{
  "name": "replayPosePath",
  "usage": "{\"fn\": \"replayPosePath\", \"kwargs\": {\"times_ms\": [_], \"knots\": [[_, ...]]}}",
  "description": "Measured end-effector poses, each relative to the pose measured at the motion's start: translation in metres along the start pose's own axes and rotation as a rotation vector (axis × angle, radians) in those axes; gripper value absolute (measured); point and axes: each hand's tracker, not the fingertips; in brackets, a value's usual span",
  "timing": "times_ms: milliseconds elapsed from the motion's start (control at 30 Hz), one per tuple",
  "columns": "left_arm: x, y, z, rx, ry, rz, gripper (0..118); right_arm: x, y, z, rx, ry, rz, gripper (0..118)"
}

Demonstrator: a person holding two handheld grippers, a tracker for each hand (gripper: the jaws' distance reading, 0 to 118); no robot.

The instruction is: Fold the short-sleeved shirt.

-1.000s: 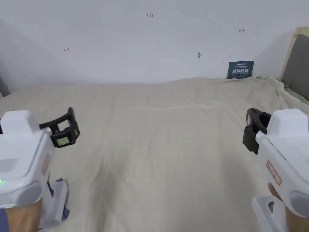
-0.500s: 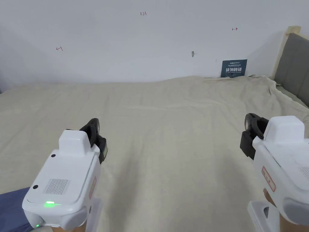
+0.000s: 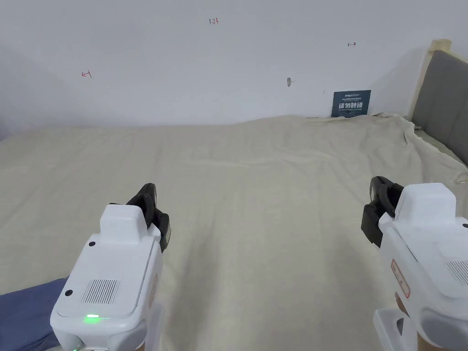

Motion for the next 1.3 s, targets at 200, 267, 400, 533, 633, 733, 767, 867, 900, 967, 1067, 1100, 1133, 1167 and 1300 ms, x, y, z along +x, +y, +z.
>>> {"fn": "replayPosePath", "kwargs": {"times_ms": [200, 267, 400, 533, 633, 733, 767, 867, 900, 967, 1067, 1100, 1133, 1167, 1300], "knots": [[0.001, 0.000, 0.001, -0.001, 0.002, -0.004, 0, -0.003, 0.003, 0.003, 0.001, 0.001, 0.005, 0], [0.002, 0.000, 0.001, 0.001, 0.003, 0.001, 0, -0.003, 0.003, 0.003, 0.001, 0.002, 0.005, 0], [0.003, 0.000, 0.002, 0.019, 0.012, -0.009, 0, -0.002, 0.003, 0.003, 0.004, 0.000, 0.010, 0], [0.002, 0.000, 0.003, 0.020, 0.010, -0.003, 0, -0.005, 0.005, 0.005, 0.004, -0.003, 0.018, 0], [0.002, -0.001, 0.002, 0.013, 0.009, -0.010, 0, -0.006, 0.007, 0.007, 0.003, -0.001, 0.017, 0], [0.001, -0.001, 0.002, 0.011, 0.012, -0.003, 0, -0.009, 0.009, 0.008, 0.004, 0.000, 0.017, 0], [0.001, -0.001, 0.002, 0.012, 0.012, -0.003, 0, -0.010, 0.010, 0.008, 0.003, 0.001, 0.018, 0], [0.000, -0.001, 0.002, 0.013, 0.015, -0.002, 0, -0.012, 0.012, 0.009, 0.003, 0.002, 0.021, 0], [-0.001, -0.001, 0.002, 0.013, 0.015, 0.003, 0, -0.012, 0.012, 0.010, 0.004, 0.003, 0.021, 0], [-0.001, -0.001, 0.003, 0.015, 0.018, 0.004, 0, -0.011, 0.011, 0.008, 0.004, 0.003, 0.021, 0], [-0.002, 0.000, 0.003, 0.013, 0.018, 0.009, 0, -0.009, 0.010, 0.007, 0.004, 0.004, 0.022, 0], [-0.002, -0.001, 0.003, 0.013, 0.017, 0.012, 0, -0.009, 0.010, 0.007, 0.003, 0.003, 0.024, 0], [-0.003, -0.001, 0.003, 0.013, 0.018, 0.011, 0, -0.009, 0.010, 0.007, 0.003, 0.004, 0.025, 0], [-0.003, -0.002, 0.003, 0.013, 0.019, 0.010, 0, -0.009, 0.010, 0.007, 0.003, 0.005, 0.024, 0], [-0.004, -0.002, 0.003, 0.010, 0.016, 0.010, 0, -0.005, 0.007, 0.004, 0.003, 0.003, 0.022, 0]]}}
